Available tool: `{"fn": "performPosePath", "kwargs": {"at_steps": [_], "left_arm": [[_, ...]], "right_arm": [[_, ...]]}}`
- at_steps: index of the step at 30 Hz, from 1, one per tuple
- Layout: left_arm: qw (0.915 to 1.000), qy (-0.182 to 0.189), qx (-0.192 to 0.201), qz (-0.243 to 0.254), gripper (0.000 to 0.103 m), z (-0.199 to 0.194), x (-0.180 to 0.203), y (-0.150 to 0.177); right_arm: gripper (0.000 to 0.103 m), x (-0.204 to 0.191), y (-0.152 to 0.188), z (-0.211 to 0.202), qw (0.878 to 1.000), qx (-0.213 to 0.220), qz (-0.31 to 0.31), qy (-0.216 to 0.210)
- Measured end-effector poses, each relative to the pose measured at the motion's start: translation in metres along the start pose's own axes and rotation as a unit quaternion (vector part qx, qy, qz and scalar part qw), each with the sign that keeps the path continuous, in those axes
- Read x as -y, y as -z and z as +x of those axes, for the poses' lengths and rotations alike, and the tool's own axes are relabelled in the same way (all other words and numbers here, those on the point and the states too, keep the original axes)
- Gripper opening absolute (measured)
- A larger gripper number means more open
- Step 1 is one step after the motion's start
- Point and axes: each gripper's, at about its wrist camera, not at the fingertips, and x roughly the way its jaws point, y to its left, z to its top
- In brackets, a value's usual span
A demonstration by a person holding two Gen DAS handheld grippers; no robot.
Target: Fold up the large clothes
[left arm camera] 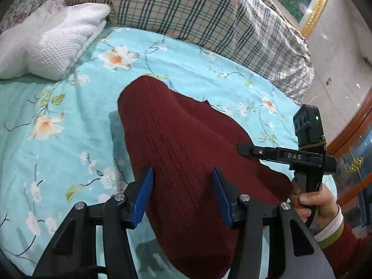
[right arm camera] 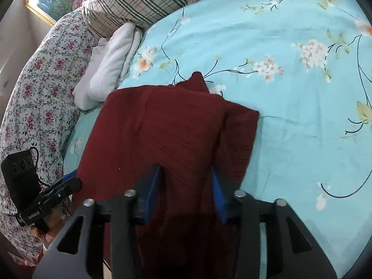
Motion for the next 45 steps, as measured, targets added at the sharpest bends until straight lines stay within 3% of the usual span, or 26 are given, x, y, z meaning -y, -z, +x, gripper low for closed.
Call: {"fn": "performPosePath", "kwargs": {"at_steps": [6,10,16,18,23,26,27,29,31,33,37,39,41,42,45], "left_arm": [[0.9995,0.002,-0.010,0.029,0.049,0.010,0.018,-0.005],[0.9953,-0.008,-0.026,0.093,0.049,0.017,0.046,-0.001],[0.9909,-0.038,-0.042,0.122,0.050,0.038,0.049,0.011],[0.9904,-0.042,-0.039,0.126,0.051,0.038,0.049,0.015],[0.9881,-0.068,-0.036,0.133,0.053,0.033,0.052,0.018],[0.9918,-0.053,-0.021,0.114,0.048,0.012,0.052,0.012],[0.9929,-0.042,-0.010,0.111,0.043,0.003,0.053,0.011],[0.9934,-0.002,0.022,0.112,0.043,-0.019,0.060,0.011],[0.9919,0.035,0.032,0.118,0.043,-0.027,0.069,0.014],[0.9913,0.038,0.019,0.125,0.043,-0.020,0.071,0.018],[0.9925,0.038,-0.035,0.111,0.036,0.013,0.058,0.037],[0.9924,0.026,-0.041,0.113,0.034,0.019,0.056,0.043],[0.9924,0.010,-0.045,0.114,0.034,0.027,0.056,0.050],[0.9926,0.005,-0.044,0.114,0.034,0.028,0.056,0.052],[0.9939,0.010,-0.040,0.102,0.034,0.032,0.052,0.053]], "right_arm": [[0.013,-0.006,-0.006,-0.025,0.999,0.029,-0.026,-0.003],[0.012,-0.004,-0.010,-0.058,0.996,0.078,-0.029,-0.016],[0.012,0.038,0.005,-0.013,1.000,0.008,0.016,0.018],[0.012,0.046,0.012,-0.011,0.999,0.013,0.034,0.004],[0.023,0.030,0.007,-0.031,0.999,0.025,0.024,0.041],[0.023,0.015,-0.002,-0.055,0.997,0.060,0.011,0.037],[0.023,0.006,-0.008,-0.062,0.997,0.072,0.001,0.024],[0.023,-0.017,-0.021,-0.062,0.997,0.069,-0.023,-0.013],[0.023,-0.043,-0.036,-0.046,0.995,0.045,-0.042,-0.076],[0.023,-0.070,-0.051,-0.016,0.990,0.007,-0.055,-0.130],[0.023,-0.101,-0.067,0.052,0.986,-0.058,-0.078,-0.134],[0.021,-0.104,-0.069,0.085,0.989,-0.080,-0.082,-0.098],[0.006,-0.090,-0.065,0.114,0.990,-0.110,-0.060,-0.071],[0.000,-0.081,-0.061,0.129,0.989,-0.120,-0.047,-0.070],[0.000,-0.063,-0.056,0.136,0.987,-0.113,-0.009,-0.110]]}}
